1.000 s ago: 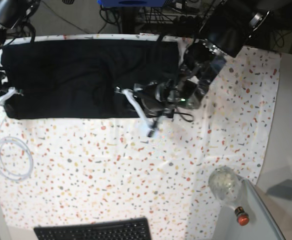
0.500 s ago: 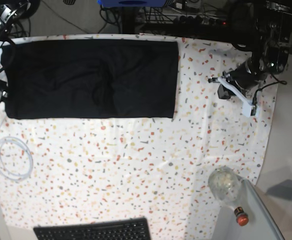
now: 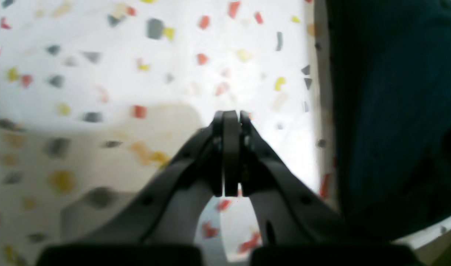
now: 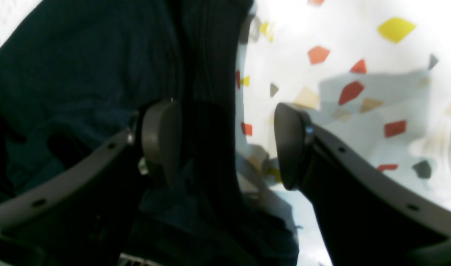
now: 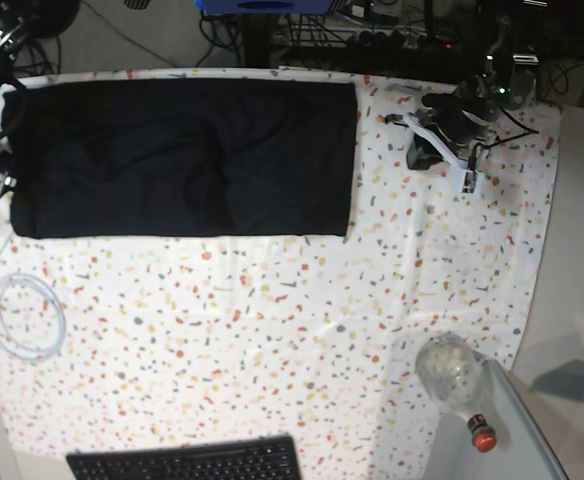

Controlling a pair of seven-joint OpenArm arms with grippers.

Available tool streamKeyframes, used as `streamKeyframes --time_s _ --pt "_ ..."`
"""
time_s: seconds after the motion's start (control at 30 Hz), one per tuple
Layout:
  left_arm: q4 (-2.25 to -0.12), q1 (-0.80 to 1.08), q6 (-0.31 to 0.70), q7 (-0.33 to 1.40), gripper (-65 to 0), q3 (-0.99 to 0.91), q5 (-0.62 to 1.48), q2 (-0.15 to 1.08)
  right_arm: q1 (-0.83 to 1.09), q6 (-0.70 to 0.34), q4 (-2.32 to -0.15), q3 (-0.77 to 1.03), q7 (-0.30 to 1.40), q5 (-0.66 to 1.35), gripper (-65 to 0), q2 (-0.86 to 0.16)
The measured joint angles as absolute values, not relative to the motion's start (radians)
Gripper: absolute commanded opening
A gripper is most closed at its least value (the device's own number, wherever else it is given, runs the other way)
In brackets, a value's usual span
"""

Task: Layout the t-shirt on the table in an organized manner, then fold the t-shirt properly
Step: 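Release the folded end and lift the left gripper away, then grasp the strip end near the right gripper with the right gripper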

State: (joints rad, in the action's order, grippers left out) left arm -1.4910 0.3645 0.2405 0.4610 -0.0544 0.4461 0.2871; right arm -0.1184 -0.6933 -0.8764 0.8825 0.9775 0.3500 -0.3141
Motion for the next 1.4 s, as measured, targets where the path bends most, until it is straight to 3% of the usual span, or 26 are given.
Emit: streamKeyframes --time_s 0.37,0.8,0.9,1.1,1.3,1.4 --pt "-1.372 0.237 0.240 0.445 -65.0 0.118 0.385 0.191 -0.115 -0.694 -0.895 0.891 1.093 0.401 -28.1 -0.279" --pt "-1.362 0.207 0.240 0.460 -65.0 0.125 0.378 0.188 -0.099 -0.696 -0.943 0.886 1.150 0.488 -28.7 -0.236" --pt "-1.359 0.199 0.239 0.459 -65.0 0.125 0.374 0.174 -0.099 -0.697 -0.940 0.886 1.144 0.484 -37.7 -0.237" --pt "-1.360 0.200 0.237 0.460 -65.0 0.125 0.374 0.170 -0.088 -0.697 -0.927 0.879 1.079 0.475 -64.7 -0.223" --pt "-1.360 0.200 0.237 0.460 -65.0 0.125 0.374 0.172 -0.088 -0.697 -0.937 0.877 1.058 0.451 -65.0 -0.218" --pt "-1.358 0.200 0.237 0.460 -65.0 0.119 0.374 0.172 -0.081 -0.691 -1.042 0.848 1.069 0.380 -65.0 -0.192"
